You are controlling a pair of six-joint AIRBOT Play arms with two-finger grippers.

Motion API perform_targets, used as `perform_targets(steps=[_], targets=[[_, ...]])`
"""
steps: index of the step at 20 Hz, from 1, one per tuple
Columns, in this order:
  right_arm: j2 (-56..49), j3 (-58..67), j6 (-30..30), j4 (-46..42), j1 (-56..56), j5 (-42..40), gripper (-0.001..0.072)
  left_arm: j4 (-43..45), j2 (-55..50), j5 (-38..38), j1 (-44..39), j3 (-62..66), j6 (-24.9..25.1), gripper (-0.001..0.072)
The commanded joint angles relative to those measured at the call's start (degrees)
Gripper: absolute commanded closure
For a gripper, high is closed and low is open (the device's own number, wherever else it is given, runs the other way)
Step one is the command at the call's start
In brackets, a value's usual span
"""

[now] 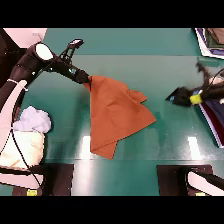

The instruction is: Fold the shirts.

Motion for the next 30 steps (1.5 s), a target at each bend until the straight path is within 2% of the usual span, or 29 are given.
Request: perform_targets(steps=[1,4,6,10,11,13,14,17,21,26,30], targets=[[-1.95,-13.00,-2.27,3.06,-0.02,-8.28,0.0158,0.26,0.74,-0.87,0.00,0.17,0.04,0.0681],[-6.97,-14.91,-6.73,8.35,0.17,-10.56,0.0163,0.26,0.74,-0.83,0.00,0.17,0.02,0.0681],[-10.21,-13.99,-8.24,8.98,1.68,-11.10,0.0280,0.28,0.74,-0.87,0.00,0.17,0.04,0.0681],[-14.58,-10.14,-8.41,8.83,6.62,-11.93,0.0282,0.31,0.74,-0.90,0.00,0.17,0.04,0.0681],[-15.34,-9.09,-8.44,8.81,7.72,-11.85,0.0341,0.28,0.74,-1.05,0.00,0.17,0.02,0.0681],[-15.87,-7.30,-9.44,8.76,9.46,-11.69,0.0659,0.33,0.76,-1.77,0.00,0.17,-0.68,0.0681],[-15.50,-6.40,-10.54,8.74,9.86,-11.58,0.0697,0.44,1.03,-1.84,0.02,0.20,-1.25,0.0682],[-10.19,-0.57,-10.38,6.03,9.09,-10.82,0.0698,5.22,5.62,0.74,0.02,1.05,-3.15,0.0682],[0.28,16.59,-8.22,2.75,3.28,-8.92,0.0699,13.11,16.39,1.18,0.13,10.16,-3.58,0.0682],[4.17,41.40,-6.95,2.71,-1.70,-5.22,0.0699,10.19,25.59,0.55,0.11,20.85,-2.75,0.0682],[1.40,49.18,-5.64,1.62,-0.20,1.57,0.0699,5.38,24.81,-9.18,-2.97,18.56,-1.62,0.0682]])
